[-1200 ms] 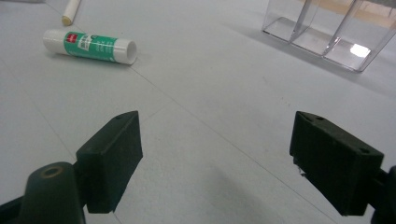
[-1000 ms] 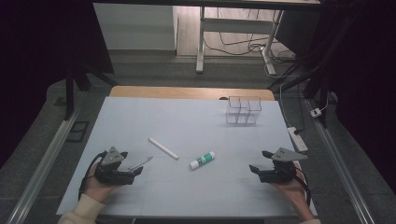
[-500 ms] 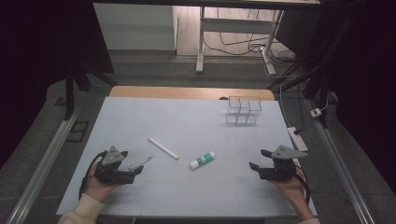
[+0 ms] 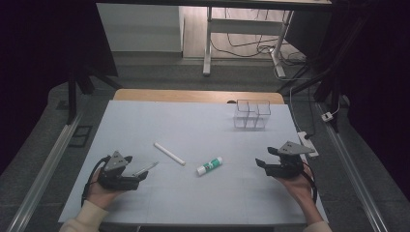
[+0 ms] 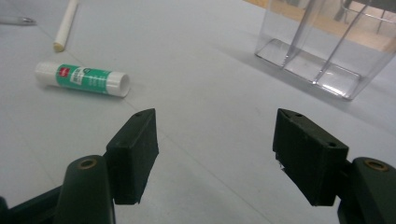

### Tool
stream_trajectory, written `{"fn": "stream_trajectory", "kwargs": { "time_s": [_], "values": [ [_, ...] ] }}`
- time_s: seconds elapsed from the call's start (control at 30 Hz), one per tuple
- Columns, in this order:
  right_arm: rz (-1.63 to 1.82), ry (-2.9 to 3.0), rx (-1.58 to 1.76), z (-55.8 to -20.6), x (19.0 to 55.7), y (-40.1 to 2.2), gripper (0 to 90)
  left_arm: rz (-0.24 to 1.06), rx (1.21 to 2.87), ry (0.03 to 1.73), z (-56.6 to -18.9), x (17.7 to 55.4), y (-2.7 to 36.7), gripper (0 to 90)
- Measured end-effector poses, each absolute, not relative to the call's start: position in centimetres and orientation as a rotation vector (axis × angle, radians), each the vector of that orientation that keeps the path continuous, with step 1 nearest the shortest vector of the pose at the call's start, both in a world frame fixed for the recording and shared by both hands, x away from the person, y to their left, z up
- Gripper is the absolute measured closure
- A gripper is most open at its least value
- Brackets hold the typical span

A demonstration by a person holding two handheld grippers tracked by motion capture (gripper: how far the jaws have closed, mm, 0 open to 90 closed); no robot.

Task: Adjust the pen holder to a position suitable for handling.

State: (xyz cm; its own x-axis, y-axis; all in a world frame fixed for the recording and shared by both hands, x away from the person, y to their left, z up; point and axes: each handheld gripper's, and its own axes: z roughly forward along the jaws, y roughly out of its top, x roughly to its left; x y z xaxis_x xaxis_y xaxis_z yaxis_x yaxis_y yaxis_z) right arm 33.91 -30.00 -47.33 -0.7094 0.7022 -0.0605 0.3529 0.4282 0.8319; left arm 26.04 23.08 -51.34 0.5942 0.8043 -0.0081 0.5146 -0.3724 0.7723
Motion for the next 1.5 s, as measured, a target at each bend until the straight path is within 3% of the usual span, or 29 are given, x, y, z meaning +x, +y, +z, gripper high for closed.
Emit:
{"fn": "stream_trajectory", "kwargs": {
  "time_s": [1.0,1.5],
  "values": [
    [1.194,2.231,1.008,-46.2,38.1,-30.6,47.7,0.467,2.064,1.045,-51.5,26.2,23.0,17.1],
    [1.147,2.172,1.092,-45.9,40.6,-31.9,65.3,0.468,2.069,1.044,-51.6,26.2,23.0,17.2]
  ]
}}
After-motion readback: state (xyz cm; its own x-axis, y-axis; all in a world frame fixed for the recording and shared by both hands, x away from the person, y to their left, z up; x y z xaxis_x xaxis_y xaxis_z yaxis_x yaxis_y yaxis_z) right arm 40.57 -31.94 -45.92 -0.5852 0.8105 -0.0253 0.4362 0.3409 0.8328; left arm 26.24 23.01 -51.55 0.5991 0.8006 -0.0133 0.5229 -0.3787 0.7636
